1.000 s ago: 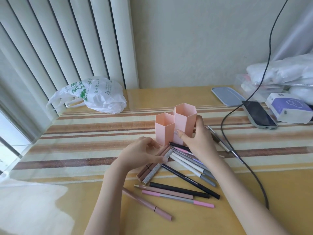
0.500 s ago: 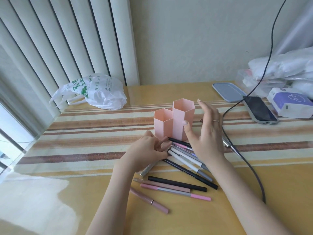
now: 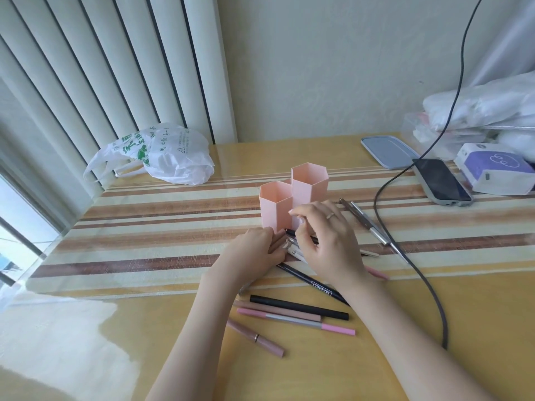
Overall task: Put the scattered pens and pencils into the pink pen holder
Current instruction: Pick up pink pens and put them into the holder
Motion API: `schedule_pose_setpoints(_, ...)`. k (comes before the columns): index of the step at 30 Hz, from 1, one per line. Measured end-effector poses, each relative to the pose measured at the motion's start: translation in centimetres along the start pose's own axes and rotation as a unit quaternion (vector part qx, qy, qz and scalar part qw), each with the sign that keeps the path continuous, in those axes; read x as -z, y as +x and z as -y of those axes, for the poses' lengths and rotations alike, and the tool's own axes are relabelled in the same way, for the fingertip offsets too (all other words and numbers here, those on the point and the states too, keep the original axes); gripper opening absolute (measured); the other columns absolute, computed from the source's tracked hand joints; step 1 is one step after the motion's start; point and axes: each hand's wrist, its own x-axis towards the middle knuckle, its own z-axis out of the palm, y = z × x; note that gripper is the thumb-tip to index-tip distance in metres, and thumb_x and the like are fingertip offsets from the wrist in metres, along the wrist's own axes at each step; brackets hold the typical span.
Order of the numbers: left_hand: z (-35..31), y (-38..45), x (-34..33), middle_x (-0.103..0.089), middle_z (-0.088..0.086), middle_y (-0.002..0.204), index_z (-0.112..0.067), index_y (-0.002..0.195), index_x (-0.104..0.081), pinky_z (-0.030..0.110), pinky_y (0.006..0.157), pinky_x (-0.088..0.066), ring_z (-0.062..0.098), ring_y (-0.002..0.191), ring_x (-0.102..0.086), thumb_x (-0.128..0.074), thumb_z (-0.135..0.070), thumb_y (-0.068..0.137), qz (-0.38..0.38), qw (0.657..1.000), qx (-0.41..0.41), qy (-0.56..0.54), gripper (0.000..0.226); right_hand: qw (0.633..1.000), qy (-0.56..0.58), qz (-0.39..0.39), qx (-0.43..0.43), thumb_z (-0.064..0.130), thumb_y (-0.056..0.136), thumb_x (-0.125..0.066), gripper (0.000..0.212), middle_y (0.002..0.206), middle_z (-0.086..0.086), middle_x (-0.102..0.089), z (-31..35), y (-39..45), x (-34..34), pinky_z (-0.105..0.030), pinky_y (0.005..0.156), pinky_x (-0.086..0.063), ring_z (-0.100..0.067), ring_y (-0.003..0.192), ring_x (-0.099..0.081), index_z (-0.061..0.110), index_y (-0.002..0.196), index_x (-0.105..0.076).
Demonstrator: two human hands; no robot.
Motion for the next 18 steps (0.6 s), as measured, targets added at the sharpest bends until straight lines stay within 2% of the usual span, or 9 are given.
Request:
schedule_pose_setpoints(2, 0.1, -0.1, 0.0, -0.057, 0.001, 0.092, -0.015, 0.077, -0.037, 0.031, 0.062, -0.034, 0.027, 0.084, -0.054, -0.050, -0.031, 0.092, -0.008, 1.000, -0.018, -0.013, 0.025, 1.000, 0.002, 0.004, -0.001, -0.005, 0.080, -0.053, 0.017, 0.075, -0.010, -0.065, 0.1, 0.0, 0.0, -0.037, 0.063, -0.047, -0.031, 0.068, -0.055, -0.002, 0.089, -0.067)
schedule_pose_setpoints(3, 0.3, -0.3, 0.0, -0.058, -0.002, 0.093, -0.014, 0.080, -0.037, 0.030, 0.064, -0.033, 0.026, 0.086, -0.055, -0.050, -0.027, 0.093, -0.021, 0.999, -0.025, -0.040, 0.022, 1.000, 0.003, 0.008, -0.001, -0.006, 0.079, -0.054, 0.016, 0.074, -0.010, -0.065, 0.2, 0.0, 0.0, -0.037, 0.061, -0.047, -0.030, 0.067, -0.055, -0.002, 0.088, -0.067)
schedule_pose_setpoints(5, 0.5, -0.4, 0.4, -0.053, -0.015, 0.082, -0.012, 0.079, -0.036, 0.024, 0.062, -0.036, 0.012, 0.077, -0.054, -0.050, -0.021, 0.095, -0.039, 0.988, -0.022, -0.145, 0.023, 1.000, 0.011, 0.023, 0.000, -0.008, 0.079, -0.056, 0.015, 0.073, -0.010, -0.064, 0.3, 0.0, -0.1, -0.037, 0.058, -0.048, -0.029, 0.068, -0.055, -0.001, 0.087, -0.066)
schedule_pose_setpoints(7, 0.4, -0.5, 0.8, -0.049, -0.016, 0.071, -0.009, 0.076, -0.036, 0.016, 0.058, -0.038, -0.002, 0.062, -0.049, -0.051, -0.018, 0.096, -0.056, 0.963, -0.012, -0.264, 0.026, 0.999, 0.030, 0.043, -0.010, -0.005, 0.081, -0.056, 0.015, 0.075, -0.008, -0.064, 0.3, -0.1, -0.2, -0.035, 0.057, -0.048, -0.021, 0.070, -0.053, 0.002, 0.091, -0.065)
schedule_pose_setpoints(9, -0.1, -0.6, 1.4, -0.051, -0.005, 0.065, -0.001, 0.081, -0.040, 0.017, 0.052, -0.040, 0.004, 0.052, -0.047, -0.051, -0.021, 0.097, -0.071, 0.934, -0.018, -0.350, 0.028, 0.995, 0.063, 0.058, -0.050, 0.003, 0.086, -0.056, 0.016, 0.079, -0.003, -0.063, 0.4, -0.2, -0.5, -0.029, 0.056, -0.046, -0.005, 0.069, -0.044, 0.010, 0.100, -0.062)
schedule_pose_setpoints(10, -0.4, -0.6, 1.8, -0.051, 0.002, 0.064, 0.003, 0.085, -0.043, 0.020, 0.048, -0.041, 0.008, 0.049, -0.047, -0.051, -0.022, 0.097, -0.074, 0.918, -0.034, -0.388, 0.028, 0.990, 0.091, 0.068, -0.082, 0.010, 0.089, -0.055, 0.018, 0.081, 0.000, -0.062, 0.5, -0.2, -0.6, -0.027, 0.056, -0.046, -0.003, 0.067, -0.043, 0.016, 0.105, -0.058)
schedule_pose_setpoints(12, -0.9, -0.7, 2.3, -0.049, 0.010, 0.067, 0.006, 0.091, -0.045, 0.022, 0.044, -0.041, 0.013, 0.048, -0.047, -0.048, -0.021, 0.099, -0.071, 0.889, -0.069, -0.447, 0.028, 0.966, 0.183, 0.089, -0.159, 0.020, 0.092, -0.054, 0.022, 0.082, 0.003, -0.063, 0.7, -0.1, -1.0, -0.028, 0.059, -0.049, -0.008, 0.065, -0.053, 0.027, 0.112, -0.050)
schedule_pose_setpoints(14, -1.1, -0.8, 2.6, -0.053, 0.008, 0.068, 0.003, 0.097, -0.048, 0.022, 0.043, -0.042, 0.014, 0.048, -0.049, -0.046, -0.024, 0.099, -0.060, 0.871, -0.063, -0.484, 0.028, 0.922, 0.291, 0.088, -0.238, 0.022, 0.093, -0.056, 0.024, 0.079, 0.000, -0.064, 1.0, 0.0, -1.4, -0.028, 0.056, -0.048, -0.012, 0.063, -0.060, 0.033, 0.112, -0.046)
schedule_pose_setpoints(18, -0.8, -0.8, 2.5, -0.062, -0.001, 0.068, -0.002, 0.098, -0.056, 0.023, 0.041, -0.043, 0.015, 0.044, -0.050, -0.041, -0.031, 0.100, -0.032, 0.860, -0.036, -0.508, 0.033, 0.849, 0.421, 0.095, -0.304, 0.019, 0.094, -0.056, 0.014, 0.066, 0.004, -0.059, 1.4, 0.4, -1.4, -0.015, 0.047, -0.041, -0.003, 0.051, -0.052, 0.027, 0.105, -0.054)
